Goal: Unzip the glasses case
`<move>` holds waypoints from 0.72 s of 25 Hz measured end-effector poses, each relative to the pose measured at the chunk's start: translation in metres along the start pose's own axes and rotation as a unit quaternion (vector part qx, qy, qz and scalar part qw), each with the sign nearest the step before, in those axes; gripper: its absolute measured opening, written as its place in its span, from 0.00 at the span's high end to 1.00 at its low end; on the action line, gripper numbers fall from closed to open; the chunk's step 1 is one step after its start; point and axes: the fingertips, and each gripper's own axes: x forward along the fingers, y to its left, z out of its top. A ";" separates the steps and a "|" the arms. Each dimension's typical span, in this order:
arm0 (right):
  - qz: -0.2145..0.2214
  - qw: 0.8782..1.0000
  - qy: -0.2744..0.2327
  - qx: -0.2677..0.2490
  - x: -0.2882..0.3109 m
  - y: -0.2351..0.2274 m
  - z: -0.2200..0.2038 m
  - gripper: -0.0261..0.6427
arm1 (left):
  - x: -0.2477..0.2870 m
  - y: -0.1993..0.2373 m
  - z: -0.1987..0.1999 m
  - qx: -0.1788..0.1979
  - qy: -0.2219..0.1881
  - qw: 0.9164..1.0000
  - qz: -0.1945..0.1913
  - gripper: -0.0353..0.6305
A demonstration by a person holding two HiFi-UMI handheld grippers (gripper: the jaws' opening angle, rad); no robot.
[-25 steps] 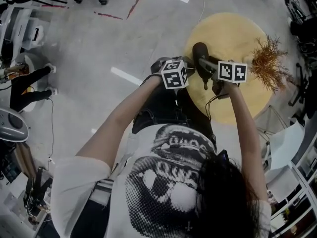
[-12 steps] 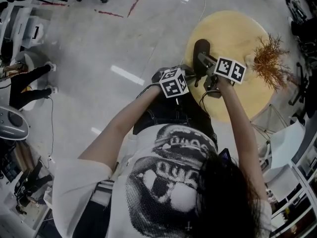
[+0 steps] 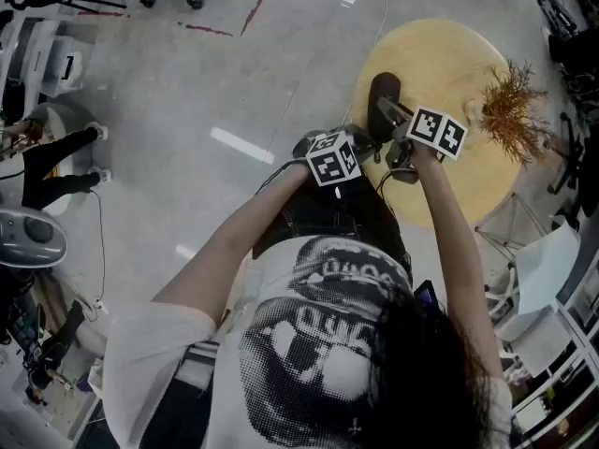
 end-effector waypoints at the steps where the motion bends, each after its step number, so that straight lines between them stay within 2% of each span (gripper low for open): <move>1: 0.000 1.000 0.001 -0.004 0.000 0.000 0.000 0.58 | -0.001 0.001 -0.001 0.007 0.005 1.000 0.000 0.89; 4: -0.003 1.000 0.000 -0.018 0.000 0.002 0.000 0.58 | -0.011 0.011 -0.005 -0.002 0.008 1.000 0.010 0.81; 12: -0.021 0.998 -0.020 -0.052 -0.001 0.007 -0.002 0.56 | -0.063 0.059 -0.012 -0.076 -0.025 0.994 0.072 0.80; 18: -0.036 0.996 -0.058 -0.055 -0.007 0.014 -0.005 0.57 | -0.093 0.070 -0.005 -0.071 -0.045 0.993 0.078 0.81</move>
